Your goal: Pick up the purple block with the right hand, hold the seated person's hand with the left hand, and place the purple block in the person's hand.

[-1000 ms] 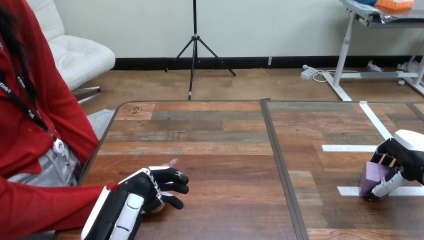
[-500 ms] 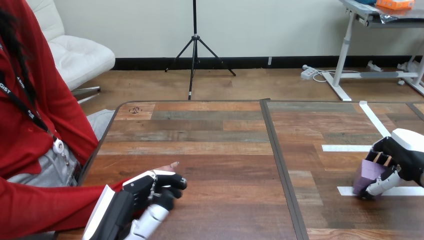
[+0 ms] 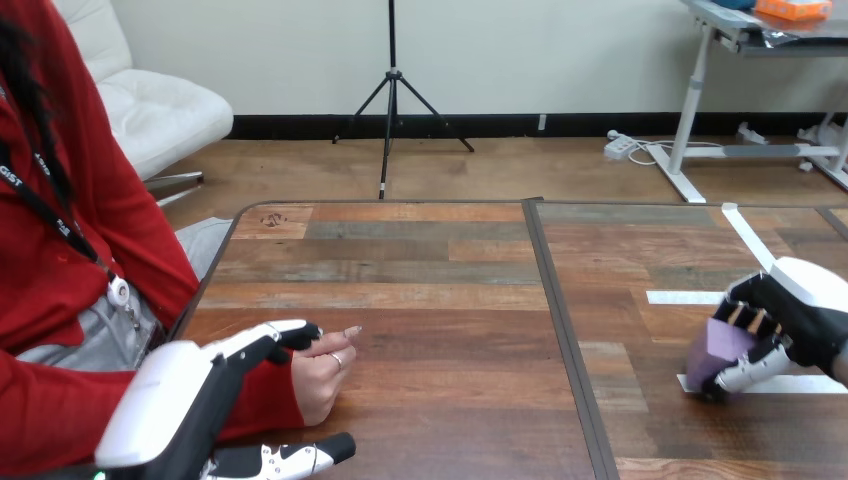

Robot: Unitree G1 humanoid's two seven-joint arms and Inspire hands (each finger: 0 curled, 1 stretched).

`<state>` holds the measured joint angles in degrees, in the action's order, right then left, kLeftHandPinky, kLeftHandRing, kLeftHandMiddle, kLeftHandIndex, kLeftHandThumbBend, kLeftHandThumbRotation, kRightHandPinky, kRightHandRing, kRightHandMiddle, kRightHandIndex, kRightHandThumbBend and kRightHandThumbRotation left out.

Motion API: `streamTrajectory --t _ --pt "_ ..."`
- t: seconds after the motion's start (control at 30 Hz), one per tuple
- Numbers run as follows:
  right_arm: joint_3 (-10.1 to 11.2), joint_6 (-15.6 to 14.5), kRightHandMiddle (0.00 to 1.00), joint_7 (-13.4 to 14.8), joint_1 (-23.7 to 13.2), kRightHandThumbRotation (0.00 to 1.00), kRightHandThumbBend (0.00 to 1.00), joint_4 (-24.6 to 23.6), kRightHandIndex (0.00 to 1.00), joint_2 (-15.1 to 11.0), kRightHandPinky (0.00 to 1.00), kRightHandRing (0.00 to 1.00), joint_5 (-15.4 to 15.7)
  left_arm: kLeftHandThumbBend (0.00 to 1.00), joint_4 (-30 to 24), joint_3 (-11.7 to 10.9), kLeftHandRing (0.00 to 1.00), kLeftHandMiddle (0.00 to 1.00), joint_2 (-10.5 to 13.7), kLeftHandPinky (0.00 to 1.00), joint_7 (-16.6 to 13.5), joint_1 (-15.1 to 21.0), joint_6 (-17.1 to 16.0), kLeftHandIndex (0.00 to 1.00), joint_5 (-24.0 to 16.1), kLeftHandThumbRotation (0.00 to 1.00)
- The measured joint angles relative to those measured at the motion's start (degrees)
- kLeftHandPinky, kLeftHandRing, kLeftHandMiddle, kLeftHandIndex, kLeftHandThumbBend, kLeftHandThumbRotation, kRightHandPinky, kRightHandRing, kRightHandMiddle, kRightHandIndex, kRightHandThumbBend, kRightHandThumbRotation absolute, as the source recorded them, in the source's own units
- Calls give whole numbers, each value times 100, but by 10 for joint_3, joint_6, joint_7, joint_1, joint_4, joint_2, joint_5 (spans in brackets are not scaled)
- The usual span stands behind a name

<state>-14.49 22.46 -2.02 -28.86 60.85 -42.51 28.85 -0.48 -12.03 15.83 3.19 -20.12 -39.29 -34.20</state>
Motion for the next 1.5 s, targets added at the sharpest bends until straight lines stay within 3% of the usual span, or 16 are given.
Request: streamTrajectory --t 0.3,0.8,1.5 --pt "13 2 47 0 7 0 73 -34 50 0 38 42 -14 95 -26 5 73 78 22 69 -22 12 29 78 -46 43" --pt "18 1 47 4 8 0 73 -45 50 0 39 42 -17 96 -26 26 73 78 43 66 -54 45 48 78 -59 40" --pt "20 -8 49 4 14 0 73 -45 51 -1 40 44 -20 100 -25 52 77 82 69 67 -65 63 117 80 -109 40"
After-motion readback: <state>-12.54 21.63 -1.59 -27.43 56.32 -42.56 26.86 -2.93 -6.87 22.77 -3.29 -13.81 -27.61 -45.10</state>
